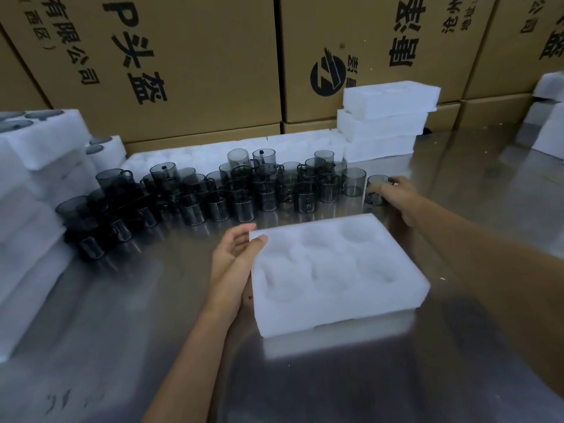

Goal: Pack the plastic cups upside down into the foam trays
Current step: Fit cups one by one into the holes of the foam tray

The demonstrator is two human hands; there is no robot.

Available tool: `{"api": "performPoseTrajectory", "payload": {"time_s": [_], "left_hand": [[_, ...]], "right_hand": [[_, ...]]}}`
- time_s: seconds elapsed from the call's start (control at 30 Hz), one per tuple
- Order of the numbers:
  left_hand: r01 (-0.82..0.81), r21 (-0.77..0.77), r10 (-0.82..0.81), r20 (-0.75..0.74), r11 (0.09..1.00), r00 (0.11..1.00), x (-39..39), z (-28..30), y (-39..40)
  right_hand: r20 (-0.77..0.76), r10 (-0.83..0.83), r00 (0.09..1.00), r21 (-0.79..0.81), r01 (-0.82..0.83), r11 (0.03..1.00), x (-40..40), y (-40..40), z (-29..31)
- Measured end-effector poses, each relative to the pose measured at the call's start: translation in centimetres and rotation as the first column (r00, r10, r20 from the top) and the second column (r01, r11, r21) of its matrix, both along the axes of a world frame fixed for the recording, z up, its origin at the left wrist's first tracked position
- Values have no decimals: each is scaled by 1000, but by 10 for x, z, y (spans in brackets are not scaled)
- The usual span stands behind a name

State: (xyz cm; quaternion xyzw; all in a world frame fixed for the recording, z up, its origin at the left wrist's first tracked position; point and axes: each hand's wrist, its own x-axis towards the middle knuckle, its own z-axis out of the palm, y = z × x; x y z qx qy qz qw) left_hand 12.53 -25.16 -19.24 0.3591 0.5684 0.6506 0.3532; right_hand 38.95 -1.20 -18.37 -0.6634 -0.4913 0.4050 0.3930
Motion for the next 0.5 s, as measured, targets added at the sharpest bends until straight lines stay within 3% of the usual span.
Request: {"api": "performPoseTrajectory", "payload": {"time_s": [0.13, 0.27, 0.37, 0.5], "left_hand": [[21, -14, -21, -19, 1000, 1000, 2, 3, -4], [82, -36, -81, 7, 996, 997, 6, 8, -13], [101, -51, -101, 8, 994, 995, 4, 12, -25], [73, -89, -70, 42, 993, 997, -7, 19, -36]], "right_hand": [[-144, -34, 989, 27, 38, 999, 2, -22, 10], [-115, -54, 992, 222, 78, 972, -11, -67, 46], [-126, 138, 982, 326, -90, 941, -37, -122, 84], [-131, 423, 896, 349, -358, 866, -82, -189, 99]]}}
